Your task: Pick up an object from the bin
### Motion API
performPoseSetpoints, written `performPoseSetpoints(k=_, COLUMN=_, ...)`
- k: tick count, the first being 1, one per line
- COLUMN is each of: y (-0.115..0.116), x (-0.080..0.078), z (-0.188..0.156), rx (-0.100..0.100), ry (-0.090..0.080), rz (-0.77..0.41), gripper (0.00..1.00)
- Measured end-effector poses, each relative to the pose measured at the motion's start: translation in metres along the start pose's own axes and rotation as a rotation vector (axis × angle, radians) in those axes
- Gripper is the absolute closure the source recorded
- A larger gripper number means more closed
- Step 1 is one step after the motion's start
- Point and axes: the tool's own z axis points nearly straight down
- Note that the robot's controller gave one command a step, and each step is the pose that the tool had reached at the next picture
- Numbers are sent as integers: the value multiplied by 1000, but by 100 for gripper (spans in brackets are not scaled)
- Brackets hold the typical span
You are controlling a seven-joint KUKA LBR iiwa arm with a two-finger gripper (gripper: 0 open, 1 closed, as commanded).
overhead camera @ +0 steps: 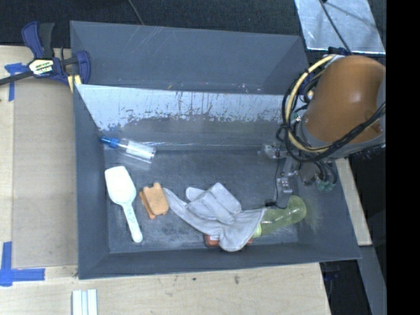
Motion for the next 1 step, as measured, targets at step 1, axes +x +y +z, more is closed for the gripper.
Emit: performPoseSetpoints(k=1, y=23, x=-1, z=39, rx=1, ry=-6, rz=-57, gripper=0)
